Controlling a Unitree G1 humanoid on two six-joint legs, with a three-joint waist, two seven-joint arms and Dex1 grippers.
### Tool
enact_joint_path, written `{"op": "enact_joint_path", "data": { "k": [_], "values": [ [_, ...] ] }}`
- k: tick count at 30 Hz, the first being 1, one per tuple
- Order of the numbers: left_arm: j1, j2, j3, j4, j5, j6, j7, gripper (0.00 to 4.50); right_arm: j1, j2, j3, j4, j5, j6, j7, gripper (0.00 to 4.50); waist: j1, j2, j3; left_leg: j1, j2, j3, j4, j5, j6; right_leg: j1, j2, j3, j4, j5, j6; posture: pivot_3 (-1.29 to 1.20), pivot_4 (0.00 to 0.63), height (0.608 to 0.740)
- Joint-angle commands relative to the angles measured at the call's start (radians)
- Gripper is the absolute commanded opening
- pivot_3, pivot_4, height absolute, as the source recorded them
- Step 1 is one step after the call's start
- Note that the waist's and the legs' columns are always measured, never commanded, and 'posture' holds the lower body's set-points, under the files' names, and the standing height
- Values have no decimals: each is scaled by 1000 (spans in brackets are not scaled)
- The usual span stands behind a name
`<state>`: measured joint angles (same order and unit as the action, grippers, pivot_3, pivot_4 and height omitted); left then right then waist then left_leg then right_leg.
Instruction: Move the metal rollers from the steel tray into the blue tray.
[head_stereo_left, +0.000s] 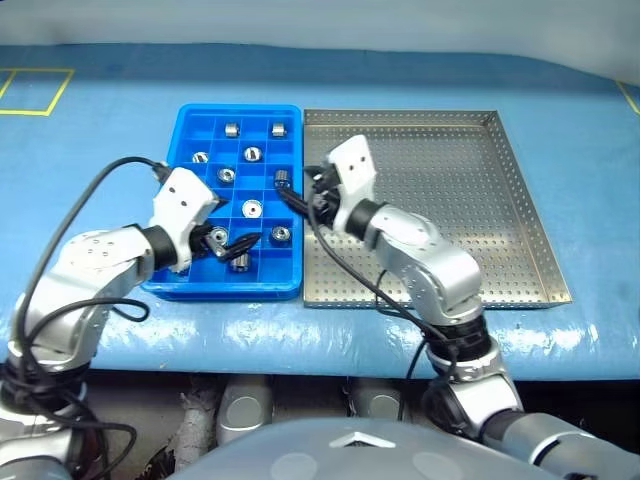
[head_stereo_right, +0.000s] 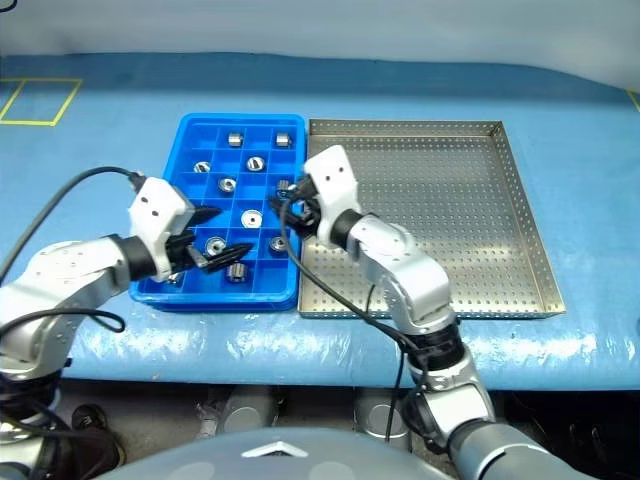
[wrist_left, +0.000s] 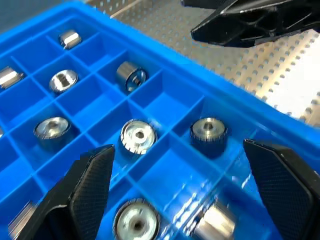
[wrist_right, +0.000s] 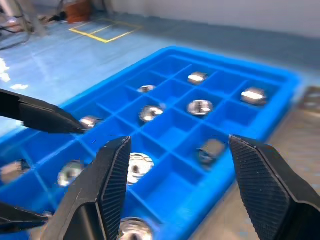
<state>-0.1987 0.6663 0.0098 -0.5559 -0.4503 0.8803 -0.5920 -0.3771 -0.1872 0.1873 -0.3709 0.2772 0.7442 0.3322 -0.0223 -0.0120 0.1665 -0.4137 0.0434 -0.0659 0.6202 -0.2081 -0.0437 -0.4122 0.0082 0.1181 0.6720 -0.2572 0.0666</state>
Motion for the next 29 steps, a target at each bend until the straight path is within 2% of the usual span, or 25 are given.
{"op": "enact_joint_path", "data": {
  "k": [1, 5, 8, 10, 15, 29],
  "values": [
    [-36, -40, -67, 29, 29, -87, -12, 4500, 67, -89, -130, -65, 51, 13, 54, 3269, -7, 0, 0, 0, 0, 0, 0, 0, 0, 0, 0, 0, 0, 0, 0, -6, 150, 740],
    [-65, -81, -138, 94, 58, -148, -34, 4500, 147, -226, -235, -56, 104, 18, 151, 3269, -28, 0, 0, 1, 0, 1, 0, 0, 0, 0, 1, 1, 0, 0, 0, -57, 150, 740],
    [-83, -113, -175, 148, 75, -192, -55, 4500, 189, -318, -262, -53, 126, -4, 237, 3882, -51, 0, 0, 1, 1, 1, 1, 0, 0, 1, 1, 1, 1, 0, 1, -70, 150, 740],
    [-92, -128, -202, 175, 88, -218, -70, 4500, 207, -360, -277, -72, 141, -18, 276, 4477, -65, 0, 0, 2, 1, 1, 1, 0, 1, 1, 1, 2, 1, 0, 1, -84, 150, 740],
    [-99, -155, -238, 214, 109, -256, -99, 4500, 237, -416, -280, -102, 138, -60, 317, 4477, -79, 0, 0, 2, 1, 1, 3, 0, 1, 1, 2, 3, 3, 0, 1, -97, 150, 740],
    [-94, -160, -221, 200, 122, -248, -96, 4500, 249, -396, -277, -87, 136, -92, 293, 4477, -86, 0, 0, 2, 0, 1, 6, 0, 1, 3, 2, 3, 3, 2, 3, -86, 150, 740]
  ]
}}
